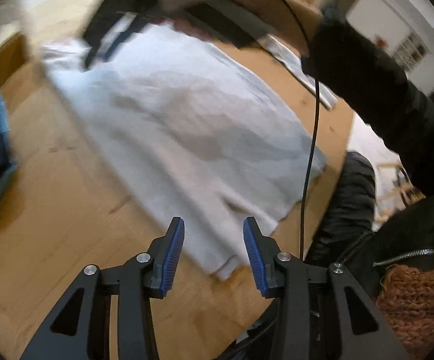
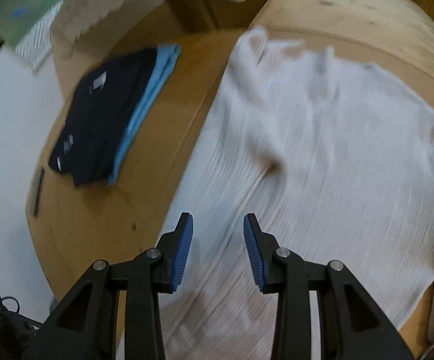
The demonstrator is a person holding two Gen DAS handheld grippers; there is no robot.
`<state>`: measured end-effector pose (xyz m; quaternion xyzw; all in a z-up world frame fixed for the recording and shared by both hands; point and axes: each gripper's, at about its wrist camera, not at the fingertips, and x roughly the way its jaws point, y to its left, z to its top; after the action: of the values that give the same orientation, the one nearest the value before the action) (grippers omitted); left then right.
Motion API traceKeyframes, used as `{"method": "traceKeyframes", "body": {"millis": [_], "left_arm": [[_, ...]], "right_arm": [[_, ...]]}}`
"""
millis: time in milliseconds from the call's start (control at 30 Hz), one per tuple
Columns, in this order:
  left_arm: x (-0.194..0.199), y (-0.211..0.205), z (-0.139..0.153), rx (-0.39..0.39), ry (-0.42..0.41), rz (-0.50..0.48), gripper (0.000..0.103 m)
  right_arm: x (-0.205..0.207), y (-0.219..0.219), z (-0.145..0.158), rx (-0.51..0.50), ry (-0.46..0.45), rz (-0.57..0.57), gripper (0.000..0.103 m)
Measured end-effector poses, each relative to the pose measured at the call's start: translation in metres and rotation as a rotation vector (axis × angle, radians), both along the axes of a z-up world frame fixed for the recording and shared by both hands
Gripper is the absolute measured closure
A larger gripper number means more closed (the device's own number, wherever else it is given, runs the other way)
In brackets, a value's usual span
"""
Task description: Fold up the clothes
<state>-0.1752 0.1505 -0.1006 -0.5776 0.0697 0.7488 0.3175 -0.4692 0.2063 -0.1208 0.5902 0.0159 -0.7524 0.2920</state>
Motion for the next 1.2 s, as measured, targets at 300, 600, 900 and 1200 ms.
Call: {"method": "traceKeyframes", "body": {"millis": [300,600,900,1200], "left_arm": [[-0.003,0.023,-0.01,0.105,-0.046,-0.104,0.058],[-0.029,0.035,-0.044,-0.006,0.022,-0.095,0.051],[-0.044,0.024,-0.021,-0.026,0.217,-0.043,0.044],[-0.057,0.023,-0.061,-0.081,0.156,-0.018,0.043]], "right_arm": [[0.032,0.01,-0.015,0.022,-0.025,0.037,0.068],[0.032,-0.001,-0.029,0.006,-0.043,0.062,0.068],[-0.024,-0.001,0.017,0.004,0.139,-0.068,0.082],[-0.114,-0.067,0.0,0.066,0.181,-0.061,0.096]]}}
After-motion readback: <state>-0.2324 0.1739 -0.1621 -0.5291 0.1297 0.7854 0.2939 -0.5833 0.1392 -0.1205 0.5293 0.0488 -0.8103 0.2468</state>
